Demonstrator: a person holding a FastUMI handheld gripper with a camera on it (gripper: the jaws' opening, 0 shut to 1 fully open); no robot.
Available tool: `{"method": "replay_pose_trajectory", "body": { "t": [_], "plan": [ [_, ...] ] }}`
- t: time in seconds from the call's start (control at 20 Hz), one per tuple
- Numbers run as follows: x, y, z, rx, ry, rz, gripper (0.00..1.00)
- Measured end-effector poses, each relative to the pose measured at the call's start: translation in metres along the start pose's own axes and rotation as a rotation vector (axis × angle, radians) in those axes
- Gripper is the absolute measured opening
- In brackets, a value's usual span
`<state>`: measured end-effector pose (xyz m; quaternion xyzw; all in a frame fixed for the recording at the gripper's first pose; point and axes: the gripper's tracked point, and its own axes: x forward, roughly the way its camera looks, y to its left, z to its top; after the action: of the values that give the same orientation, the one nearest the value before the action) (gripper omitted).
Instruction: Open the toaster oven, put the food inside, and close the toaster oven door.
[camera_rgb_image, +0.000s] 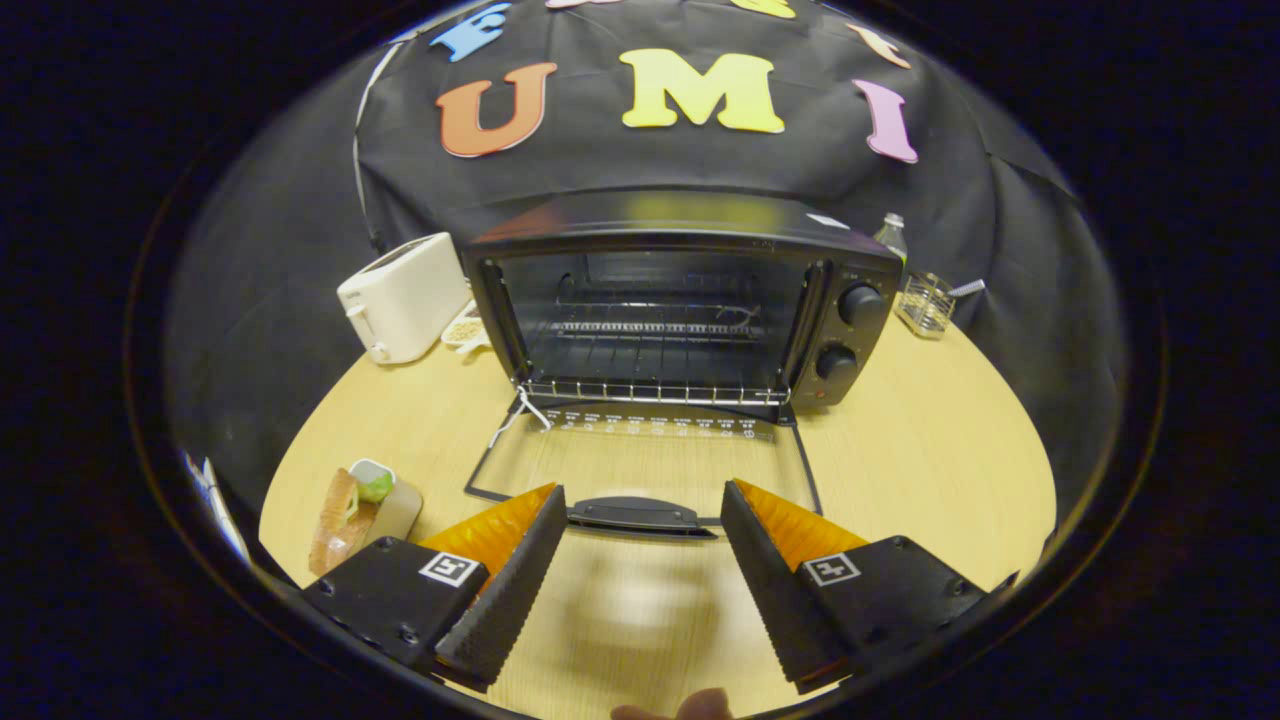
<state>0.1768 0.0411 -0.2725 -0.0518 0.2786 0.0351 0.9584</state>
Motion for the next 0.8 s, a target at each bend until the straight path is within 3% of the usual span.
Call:
{"method": "replay_pose_trajectory", "body": {
  "t": [0.1, 0.25, 0.45, 0.65, 0.8],
  "plan": [
    [-0.028, 0.005, 0.008, -0.036, -0.005, 0.052, 1.00],
    [-0.067, 0.035, 0.020, -0.071, 0.025, 0.253, 1.00],
    [-0.086, 0.091, 0.009, -0.028, 0.182, 0.483, 1.00],
    [-0.078, 0.143, -0.007, 0.045, 0.315, 0.608, 1.00],
    [-0.056, 0.166, -0.025, 0.165, 0.464, 0.648, 1.00]
  ]
}}
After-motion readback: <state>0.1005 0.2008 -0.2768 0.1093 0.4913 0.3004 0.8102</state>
